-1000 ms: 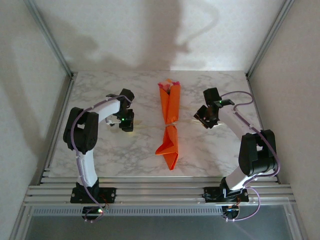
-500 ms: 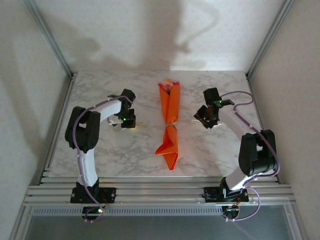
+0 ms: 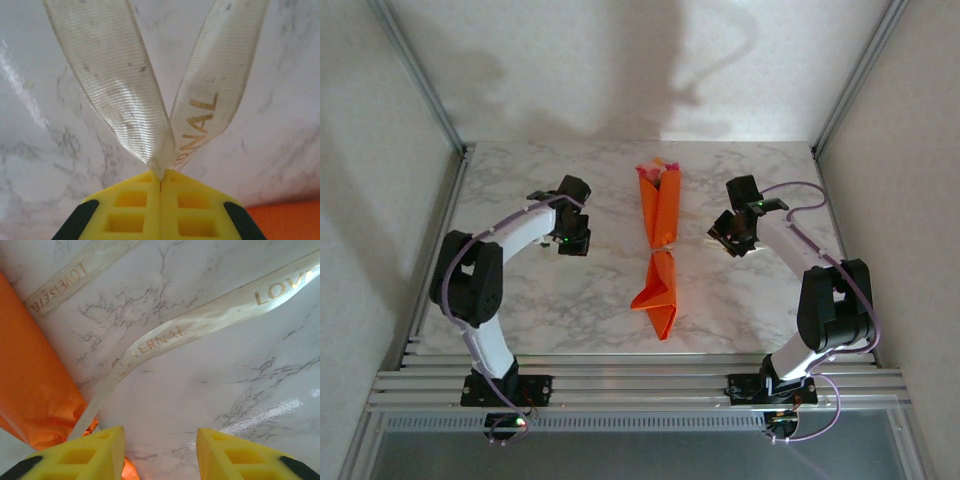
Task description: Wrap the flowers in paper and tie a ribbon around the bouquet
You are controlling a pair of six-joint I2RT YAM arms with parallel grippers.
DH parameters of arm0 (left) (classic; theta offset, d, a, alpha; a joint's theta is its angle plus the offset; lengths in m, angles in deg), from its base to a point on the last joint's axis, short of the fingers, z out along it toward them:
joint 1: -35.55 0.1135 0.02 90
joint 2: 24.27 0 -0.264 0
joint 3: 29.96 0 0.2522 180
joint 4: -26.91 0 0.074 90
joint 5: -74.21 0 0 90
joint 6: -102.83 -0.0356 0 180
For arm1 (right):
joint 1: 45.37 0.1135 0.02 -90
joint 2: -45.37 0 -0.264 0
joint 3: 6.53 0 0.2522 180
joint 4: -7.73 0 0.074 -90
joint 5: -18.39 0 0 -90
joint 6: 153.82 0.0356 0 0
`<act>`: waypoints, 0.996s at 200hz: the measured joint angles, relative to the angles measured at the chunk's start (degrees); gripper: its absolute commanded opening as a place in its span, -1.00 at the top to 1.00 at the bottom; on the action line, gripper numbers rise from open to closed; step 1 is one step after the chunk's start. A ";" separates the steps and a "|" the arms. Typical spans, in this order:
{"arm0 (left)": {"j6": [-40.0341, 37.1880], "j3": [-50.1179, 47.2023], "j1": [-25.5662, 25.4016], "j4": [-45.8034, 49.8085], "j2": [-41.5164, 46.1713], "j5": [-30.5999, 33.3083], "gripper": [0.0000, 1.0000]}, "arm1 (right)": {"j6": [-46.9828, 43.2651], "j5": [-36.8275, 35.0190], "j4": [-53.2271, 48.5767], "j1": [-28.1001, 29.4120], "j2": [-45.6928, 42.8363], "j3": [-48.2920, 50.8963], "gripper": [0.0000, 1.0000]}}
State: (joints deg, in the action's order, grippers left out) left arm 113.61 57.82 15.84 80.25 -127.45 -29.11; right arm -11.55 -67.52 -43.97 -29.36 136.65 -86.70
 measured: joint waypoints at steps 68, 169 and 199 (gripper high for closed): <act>-6.32 7.23 -2.01 1.14 -1.07 -0.61 1.00 | -12.17 15.26 18.14 9.53 0.98 -2.27 0.01; -10.82 9.14 -3.41 1.73 -1.14 -0.63 1.00 | -35.23 18.21 13.20 23.65 22.60 -21.53 0.07; -11.04 9.14 -3.41 1.95 -1.14 -0.63 1.00 | -36.33 15.17 11.54 24.00 22.73 -21.53 0.09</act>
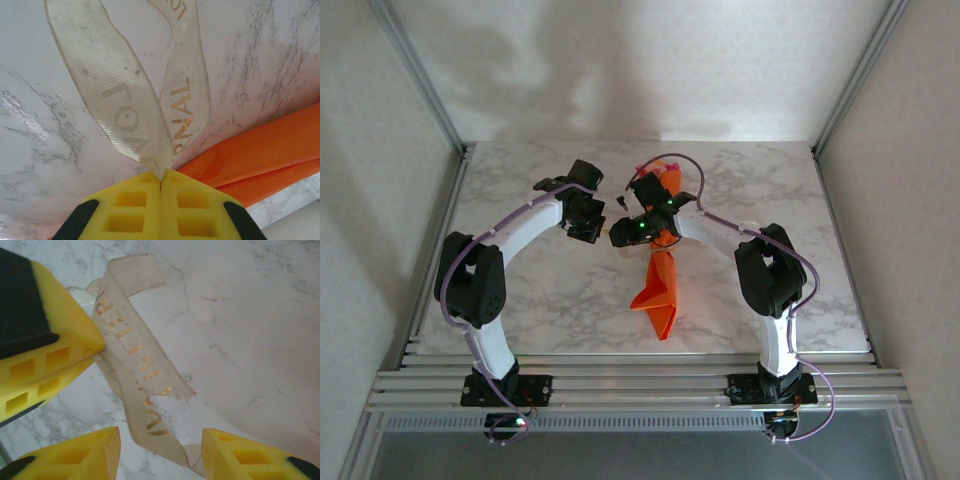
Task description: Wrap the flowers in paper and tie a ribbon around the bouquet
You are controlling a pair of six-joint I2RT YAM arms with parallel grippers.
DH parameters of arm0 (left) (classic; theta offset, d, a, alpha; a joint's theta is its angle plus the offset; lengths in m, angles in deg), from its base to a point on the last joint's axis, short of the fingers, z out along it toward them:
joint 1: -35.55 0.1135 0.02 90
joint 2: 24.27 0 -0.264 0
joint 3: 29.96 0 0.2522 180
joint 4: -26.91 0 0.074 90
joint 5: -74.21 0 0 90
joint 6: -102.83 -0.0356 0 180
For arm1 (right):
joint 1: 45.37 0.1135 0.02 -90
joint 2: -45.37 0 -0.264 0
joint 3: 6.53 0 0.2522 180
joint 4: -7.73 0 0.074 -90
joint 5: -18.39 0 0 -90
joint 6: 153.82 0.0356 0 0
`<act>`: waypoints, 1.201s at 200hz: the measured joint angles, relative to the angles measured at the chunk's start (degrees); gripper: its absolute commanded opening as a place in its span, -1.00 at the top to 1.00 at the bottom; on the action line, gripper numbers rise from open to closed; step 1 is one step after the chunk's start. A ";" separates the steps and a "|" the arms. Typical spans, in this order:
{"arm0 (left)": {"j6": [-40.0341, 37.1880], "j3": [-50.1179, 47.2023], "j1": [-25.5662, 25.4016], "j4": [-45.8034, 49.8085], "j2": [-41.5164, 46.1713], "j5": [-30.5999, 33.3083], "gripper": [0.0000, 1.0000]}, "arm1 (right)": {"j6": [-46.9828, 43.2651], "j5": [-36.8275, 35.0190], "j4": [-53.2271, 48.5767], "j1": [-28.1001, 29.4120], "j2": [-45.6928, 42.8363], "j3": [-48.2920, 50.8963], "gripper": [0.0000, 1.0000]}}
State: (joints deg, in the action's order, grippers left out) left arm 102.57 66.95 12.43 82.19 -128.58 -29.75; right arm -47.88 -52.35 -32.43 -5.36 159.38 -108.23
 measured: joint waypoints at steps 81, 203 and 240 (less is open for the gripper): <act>-0.02 0.13 0.00 0.39 0.00 0.00 1.00 | -0.17 -0.61 -0.46 0.31 1.53 -0.50 0.76; 3.50 -4.61 -0.17 -1.36 3.37 -3.39 -0.26 | -1.86 -3.85 6.19 0.55 -8.85 8.39 1.00; 7.21 -6.58 -2.01 -5.86 3.34 -7.30 -0.27 | -1.86 -3.85 7.56 0.55 -8.92 9.79 1.00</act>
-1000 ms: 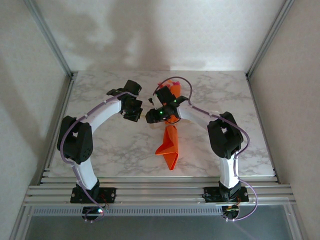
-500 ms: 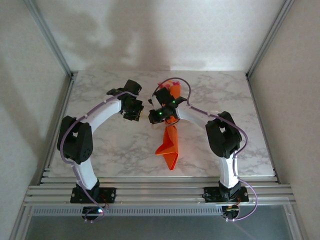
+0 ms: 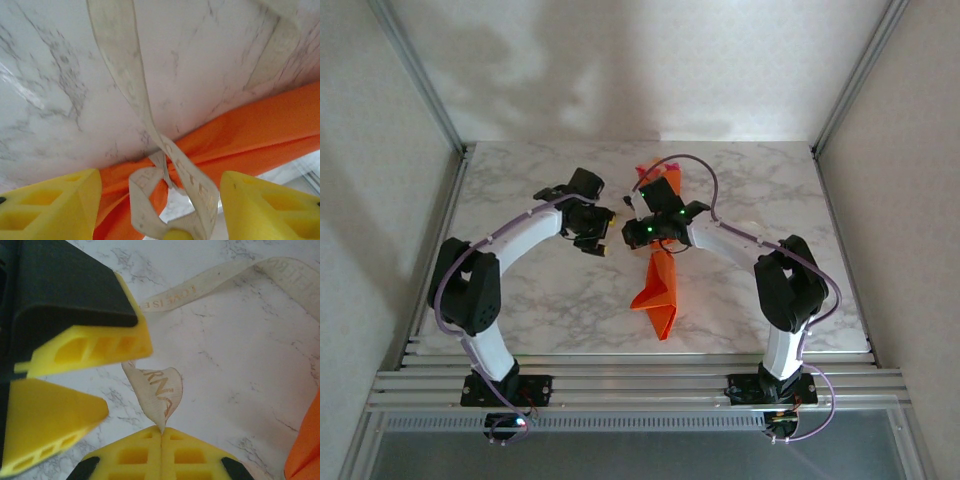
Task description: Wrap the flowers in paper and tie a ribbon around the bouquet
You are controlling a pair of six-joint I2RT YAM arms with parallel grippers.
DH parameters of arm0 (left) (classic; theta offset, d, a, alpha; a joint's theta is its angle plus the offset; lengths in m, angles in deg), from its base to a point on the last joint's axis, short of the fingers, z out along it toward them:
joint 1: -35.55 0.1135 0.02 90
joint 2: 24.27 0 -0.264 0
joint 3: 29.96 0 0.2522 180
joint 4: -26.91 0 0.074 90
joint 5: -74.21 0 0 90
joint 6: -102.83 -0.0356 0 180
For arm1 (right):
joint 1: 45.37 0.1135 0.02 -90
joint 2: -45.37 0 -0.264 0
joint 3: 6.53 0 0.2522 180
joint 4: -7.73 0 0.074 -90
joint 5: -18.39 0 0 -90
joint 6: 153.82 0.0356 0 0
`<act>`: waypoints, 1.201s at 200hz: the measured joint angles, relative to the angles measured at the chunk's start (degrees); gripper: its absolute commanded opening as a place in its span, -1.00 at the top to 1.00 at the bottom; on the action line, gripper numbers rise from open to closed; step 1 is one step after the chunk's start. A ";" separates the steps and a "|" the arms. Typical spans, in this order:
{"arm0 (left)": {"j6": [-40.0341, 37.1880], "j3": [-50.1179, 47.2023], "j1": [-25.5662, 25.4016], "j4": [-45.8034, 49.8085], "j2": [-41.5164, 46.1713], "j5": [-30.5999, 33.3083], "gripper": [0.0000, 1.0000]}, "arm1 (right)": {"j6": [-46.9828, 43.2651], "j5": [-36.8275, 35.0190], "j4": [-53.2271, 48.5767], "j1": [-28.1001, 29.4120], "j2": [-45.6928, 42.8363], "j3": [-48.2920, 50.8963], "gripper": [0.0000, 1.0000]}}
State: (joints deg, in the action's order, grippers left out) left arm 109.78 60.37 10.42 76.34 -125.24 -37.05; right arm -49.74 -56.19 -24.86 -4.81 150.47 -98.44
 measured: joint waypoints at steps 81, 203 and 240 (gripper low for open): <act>7.10 -2.84 -0.48 -6.32 -2.08 -2.16 -0.10 | 0.02 0.04 1.25 0.00 -1.84 3.52 1.00; 5.49 -2.89 1.95 -6.56 -3.74 0.17 1.00 | 0.02 0.11 2.21 0.00 -3.02 5.03 0.90; 3.91 0.04 0.57 -9.03 -2.91 -2.01 1.00 | 0.39 3.80 1.79 -1.46 -4.94 5.49 0.12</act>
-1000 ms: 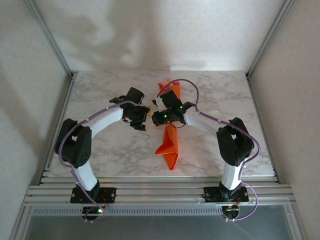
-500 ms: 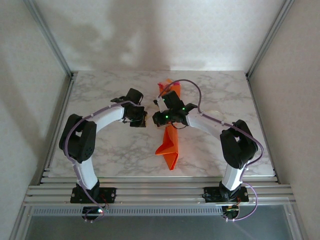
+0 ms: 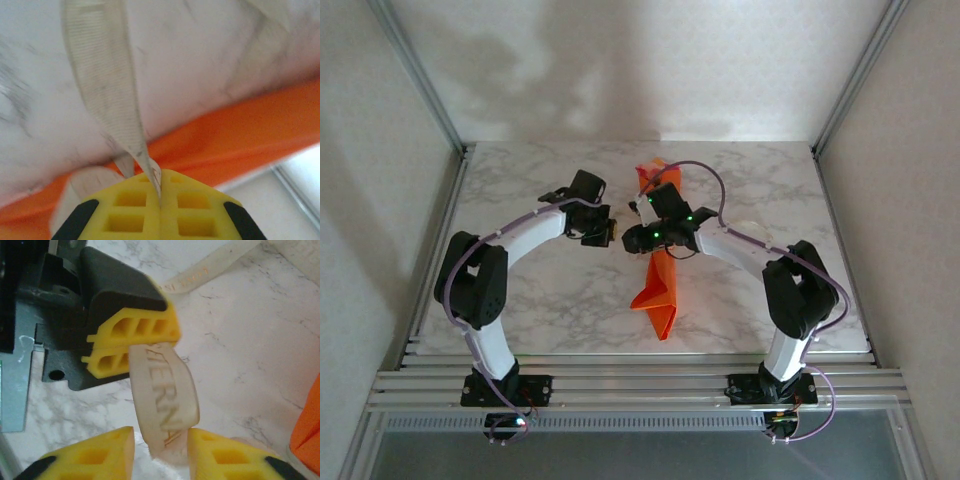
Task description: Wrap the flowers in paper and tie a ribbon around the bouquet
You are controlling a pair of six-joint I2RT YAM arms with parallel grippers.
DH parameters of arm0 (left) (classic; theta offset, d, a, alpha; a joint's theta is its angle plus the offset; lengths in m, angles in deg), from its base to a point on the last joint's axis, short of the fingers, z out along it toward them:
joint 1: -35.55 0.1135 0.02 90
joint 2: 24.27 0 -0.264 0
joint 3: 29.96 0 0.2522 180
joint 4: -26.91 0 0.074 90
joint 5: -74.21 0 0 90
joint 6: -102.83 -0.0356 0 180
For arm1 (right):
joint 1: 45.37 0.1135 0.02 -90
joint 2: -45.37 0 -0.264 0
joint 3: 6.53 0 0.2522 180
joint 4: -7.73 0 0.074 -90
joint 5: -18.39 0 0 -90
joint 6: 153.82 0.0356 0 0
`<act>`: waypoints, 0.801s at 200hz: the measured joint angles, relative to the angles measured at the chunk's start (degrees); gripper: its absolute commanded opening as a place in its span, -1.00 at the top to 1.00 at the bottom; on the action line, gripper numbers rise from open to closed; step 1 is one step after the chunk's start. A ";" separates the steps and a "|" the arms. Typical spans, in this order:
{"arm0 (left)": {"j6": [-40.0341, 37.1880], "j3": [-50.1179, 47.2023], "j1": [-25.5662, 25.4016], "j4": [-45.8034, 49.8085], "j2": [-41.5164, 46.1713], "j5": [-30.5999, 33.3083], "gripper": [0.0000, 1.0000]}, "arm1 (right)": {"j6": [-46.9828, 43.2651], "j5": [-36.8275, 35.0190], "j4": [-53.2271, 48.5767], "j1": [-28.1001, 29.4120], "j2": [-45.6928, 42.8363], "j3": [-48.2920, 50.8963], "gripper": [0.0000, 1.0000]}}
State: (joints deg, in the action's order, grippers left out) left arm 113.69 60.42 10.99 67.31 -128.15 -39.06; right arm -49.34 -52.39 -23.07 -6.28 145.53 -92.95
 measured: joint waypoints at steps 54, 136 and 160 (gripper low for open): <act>-4.55 9.09 -4.68 -3.34 -0.11 -5.77 1.00 | 0.09 6.60 0.15 -9.55 -11.23 1.55 0.23; -6.56 10.21 -8.04 -5.09 -2.19 -11.26 1.00 | 6.21 2.21 -0.39 -16.48 -14.86 9.49 0.39; -6.38 10.21 -9.57 -6.25 -2.19 -12.13 1.00 | 7.72 -0.17 -0.59 -19.39 -15.61 9.55 0.41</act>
State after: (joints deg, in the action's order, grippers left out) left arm 107.31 70.63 1.42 61.06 -130.33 -51.19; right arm -41.63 -52.57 -23.66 -25.66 129.92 -83.40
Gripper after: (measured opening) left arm 0.033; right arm 0.299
